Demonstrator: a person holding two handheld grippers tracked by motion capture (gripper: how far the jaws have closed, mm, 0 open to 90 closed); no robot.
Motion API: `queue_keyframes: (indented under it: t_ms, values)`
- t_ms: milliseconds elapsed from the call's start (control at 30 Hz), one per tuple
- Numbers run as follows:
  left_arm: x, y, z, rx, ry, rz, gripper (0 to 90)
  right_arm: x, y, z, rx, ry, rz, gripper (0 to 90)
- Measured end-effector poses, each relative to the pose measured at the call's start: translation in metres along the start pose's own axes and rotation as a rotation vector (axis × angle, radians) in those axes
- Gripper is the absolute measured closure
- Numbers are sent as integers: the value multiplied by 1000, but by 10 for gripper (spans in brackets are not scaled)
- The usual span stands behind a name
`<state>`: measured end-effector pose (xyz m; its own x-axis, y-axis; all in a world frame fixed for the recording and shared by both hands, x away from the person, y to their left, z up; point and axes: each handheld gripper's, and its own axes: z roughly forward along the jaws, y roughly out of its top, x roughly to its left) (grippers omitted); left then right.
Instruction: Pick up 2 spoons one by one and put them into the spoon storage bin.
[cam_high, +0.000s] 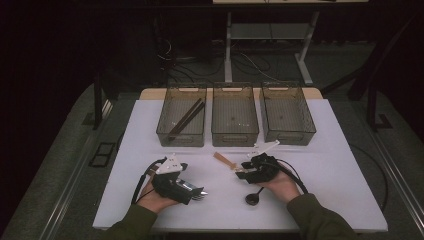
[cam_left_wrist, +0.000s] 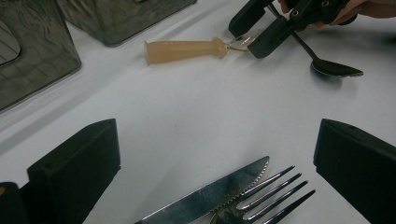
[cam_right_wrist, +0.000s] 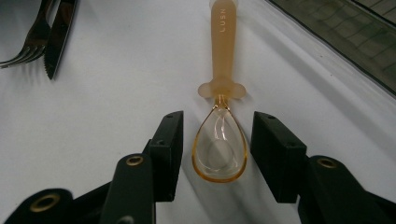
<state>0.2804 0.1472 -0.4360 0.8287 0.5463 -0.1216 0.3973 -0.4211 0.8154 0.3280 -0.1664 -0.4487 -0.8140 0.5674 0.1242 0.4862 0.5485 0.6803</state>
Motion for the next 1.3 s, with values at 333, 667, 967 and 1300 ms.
queue_keyframes:
  t_ms: [333,667,967,1300]
  values:
    - [0,0,0,0,1,-1,0,-4,11,6,-20,9,14,537]
    - [0,0,0,-6,2,-6,0,-5,21,22,-22,7,6,564]
    - [0,0,1,-6,1,-6,0,4,22,24,-13,-62,-65,627]
    - [0,0,0,-5,2,-2,0,5,21,24,-23,-65,-67,658]
